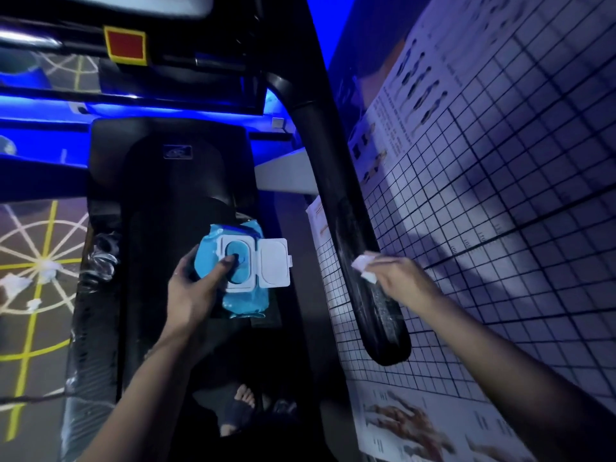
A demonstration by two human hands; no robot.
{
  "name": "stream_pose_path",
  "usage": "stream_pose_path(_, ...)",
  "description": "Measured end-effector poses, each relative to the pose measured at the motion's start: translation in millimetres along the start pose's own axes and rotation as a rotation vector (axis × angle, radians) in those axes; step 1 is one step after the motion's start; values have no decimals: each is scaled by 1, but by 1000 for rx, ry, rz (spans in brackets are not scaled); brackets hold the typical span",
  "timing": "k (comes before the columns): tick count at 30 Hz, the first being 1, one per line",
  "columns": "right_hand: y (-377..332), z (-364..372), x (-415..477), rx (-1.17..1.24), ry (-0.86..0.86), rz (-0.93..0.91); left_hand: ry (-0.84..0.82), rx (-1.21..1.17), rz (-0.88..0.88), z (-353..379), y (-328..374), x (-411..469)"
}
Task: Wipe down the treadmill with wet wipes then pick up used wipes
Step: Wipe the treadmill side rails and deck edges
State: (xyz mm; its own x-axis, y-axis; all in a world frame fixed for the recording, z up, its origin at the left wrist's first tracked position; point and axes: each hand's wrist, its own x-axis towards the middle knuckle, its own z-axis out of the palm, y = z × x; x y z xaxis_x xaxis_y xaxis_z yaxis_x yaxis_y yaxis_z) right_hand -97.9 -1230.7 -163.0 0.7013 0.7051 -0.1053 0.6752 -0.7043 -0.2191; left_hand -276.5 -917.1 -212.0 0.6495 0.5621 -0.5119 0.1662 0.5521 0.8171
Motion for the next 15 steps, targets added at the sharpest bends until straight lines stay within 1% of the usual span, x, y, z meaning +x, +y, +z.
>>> stream_pose_path(1, 8, -4, 7, -27, 88, 120, 5, -3, 2, 0, -1, -1)
stream_pose_path(2, 11, -8, 17, -6, 169, 245, 10, 8, -1, 0, -3, -2)
stream_pose_path(3, 14, -8, 29, 41, 224, 312, 17, 20, -9, 0, -5, -3)
stream_pose_path(4, 12, -6, 38, 94, 243, 306, 20, 33, -13, 1, -6, -4)
stream_pose_path(6, 4, 6, 41, 125, 171, 216, 19, 80, -22, 1, -6, -5)
stream_pose_path(8, -4, 15, 21, 92, 11, 39, 13, 101, -22, 3, -5, -6)
stream_pose_path(9, -5, 15, 7, 87, -84, -13, 15, 91, -22, 4, -5, -7)
stream_pose_path(10, -4, 12, -5, 90, -128, -30, 17, 80, -25, 4, -6, -8)
stream_pose_path(11, 0, 5, -11, 86, -92, 26, 15, 69, -25, 4, -6, -9)
stream_pose_path(13, 13, -8, -1, 61, 95, 296, 13, 69, -16, 4, -8, -9)
stream_pose_path(14, 20, -9, 9, 75, 192, 382, 17, 81, -15, 4, -9, -9)
stream_pose_path(15, 21, -8, 20, 117, 239, 388, 24, 89, -18, 4, -10, -10)
